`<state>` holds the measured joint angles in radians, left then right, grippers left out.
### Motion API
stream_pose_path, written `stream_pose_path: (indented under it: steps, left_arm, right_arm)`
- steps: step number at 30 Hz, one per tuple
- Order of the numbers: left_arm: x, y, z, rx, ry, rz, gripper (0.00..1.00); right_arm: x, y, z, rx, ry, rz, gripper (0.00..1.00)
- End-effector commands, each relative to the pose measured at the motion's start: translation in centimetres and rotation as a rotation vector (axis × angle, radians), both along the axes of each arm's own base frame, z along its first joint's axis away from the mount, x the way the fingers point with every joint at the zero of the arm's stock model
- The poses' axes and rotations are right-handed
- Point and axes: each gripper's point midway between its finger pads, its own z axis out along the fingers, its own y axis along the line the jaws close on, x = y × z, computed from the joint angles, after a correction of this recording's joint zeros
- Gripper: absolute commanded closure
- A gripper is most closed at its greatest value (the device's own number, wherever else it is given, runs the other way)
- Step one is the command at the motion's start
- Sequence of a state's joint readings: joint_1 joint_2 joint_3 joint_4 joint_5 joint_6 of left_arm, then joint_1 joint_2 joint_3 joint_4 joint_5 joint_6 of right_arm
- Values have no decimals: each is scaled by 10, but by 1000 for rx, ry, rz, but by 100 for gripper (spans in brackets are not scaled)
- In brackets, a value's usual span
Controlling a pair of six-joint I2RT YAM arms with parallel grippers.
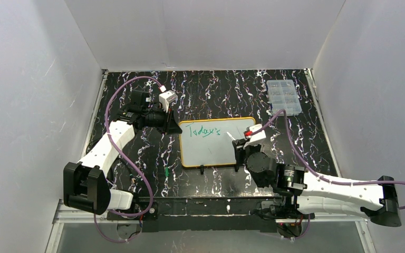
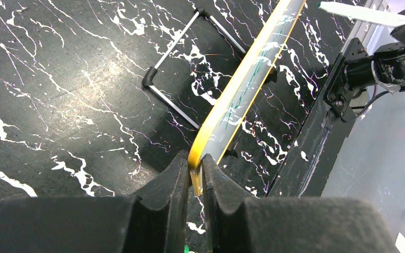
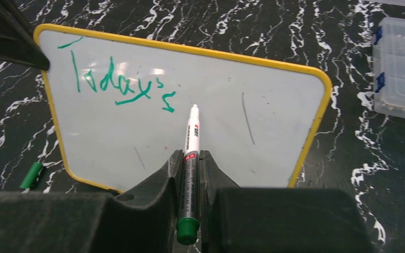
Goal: Write a sentence on the whiteboard
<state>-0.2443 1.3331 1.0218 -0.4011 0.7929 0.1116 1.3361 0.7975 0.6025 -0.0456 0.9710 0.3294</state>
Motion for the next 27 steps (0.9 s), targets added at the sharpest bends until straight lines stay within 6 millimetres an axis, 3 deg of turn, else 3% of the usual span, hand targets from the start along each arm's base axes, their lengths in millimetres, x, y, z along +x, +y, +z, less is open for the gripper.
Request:
stream_pose_path:
  steps: [1,11,27]
  left_arm:
    - [2,5,11,5,-61,13,100]
    - [3,5,11,7,-58,16,100]
    - [2,4,11,1,-55,9,100]
  right_arm:
    - [6,-24,23,5,-36,-94,99]
    - [8,-29,25,-31,-50,-113,99]
    - [12,-1,25,-18,-77,-61,99]
